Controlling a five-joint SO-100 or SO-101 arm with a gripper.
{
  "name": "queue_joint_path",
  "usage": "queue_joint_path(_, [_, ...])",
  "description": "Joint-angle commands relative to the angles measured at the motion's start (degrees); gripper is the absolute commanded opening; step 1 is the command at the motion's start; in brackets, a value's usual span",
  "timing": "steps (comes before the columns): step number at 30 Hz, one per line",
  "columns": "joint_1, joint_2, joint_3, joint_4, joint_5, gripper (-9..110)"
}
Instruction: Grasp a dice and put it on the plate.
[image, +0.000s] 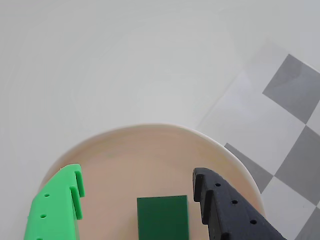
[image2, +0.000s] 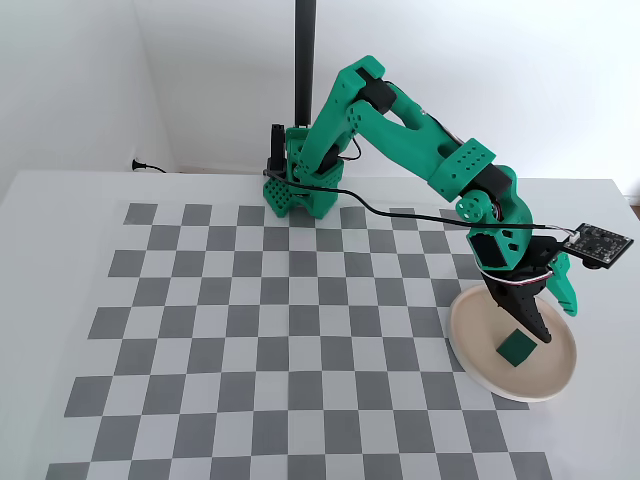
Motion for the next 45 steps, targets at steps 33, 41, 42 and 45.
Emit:
queue_joint_path(33, [18.4, 67.9, 51.9, -5.3, 8.0, 16])
queue_joint_path(41, [24.4, 75.2, 61.3, -6.9, 11.1, 14])
queue_joint_path(42, [24.9, 76.5, 62.7, -7.1, 11.2, 14])
queue_joint_path(45, [25.8, 80.3, 65.8, -6.7, 12.4, 13])
